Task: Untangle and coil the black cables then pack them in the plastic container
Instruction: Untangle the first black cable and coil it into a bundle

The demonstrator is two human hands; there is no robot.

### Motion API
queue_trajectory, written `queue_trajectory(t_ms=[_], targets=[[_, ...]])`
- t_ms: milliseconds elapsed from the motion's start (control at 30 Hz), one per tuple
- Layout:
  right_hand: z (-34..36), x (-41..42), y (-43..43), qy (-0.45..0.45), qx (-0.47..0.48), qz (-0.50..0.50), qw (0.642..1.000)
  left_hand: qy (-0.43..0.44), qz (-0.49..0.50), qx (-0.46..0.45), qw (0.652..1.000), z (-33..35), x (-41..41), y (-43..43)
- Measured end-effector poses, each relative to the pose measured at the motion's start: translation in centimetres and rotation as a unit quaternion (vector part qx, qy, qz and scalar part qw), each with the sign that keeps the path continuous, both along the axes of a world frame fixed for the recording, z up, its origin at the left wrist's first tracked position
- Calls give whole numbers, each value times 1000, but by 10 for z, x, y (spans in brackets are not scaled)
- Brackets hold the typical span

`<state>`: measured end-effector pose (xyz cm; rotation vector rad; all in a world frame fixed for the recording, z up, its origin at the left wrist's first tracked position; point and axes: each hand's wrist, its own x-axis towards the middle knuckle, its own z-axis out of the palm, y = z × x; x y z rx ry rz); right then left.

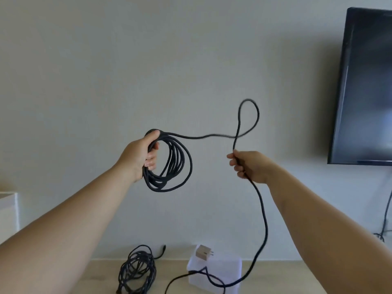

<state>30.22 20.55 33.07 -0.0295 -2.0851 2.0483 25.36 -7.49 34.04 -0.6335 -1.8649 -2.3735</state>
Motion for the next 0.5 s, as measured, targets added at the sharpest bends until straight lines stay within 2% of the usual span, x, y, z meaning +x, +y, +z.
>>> queue_trajectory(t_ms=[133,200,267,367,500], targets=[[-17,20,-28,-1,11,148,989,48,61,-87,993,-9,17,3],[-17,28,-38,14,-24,206,978,41,101,-101,989,-15,21,-2],[-14,33,-39,48,-87,219,971,21,127,-101,987,-20,20,-12],[-18,26,-32,94,-170,108,975,16,111,-99,989,-25,16,-26],[-58,6,-13,50,-181,-98,977,-3,-30,-58,998,-26,24,-37]])
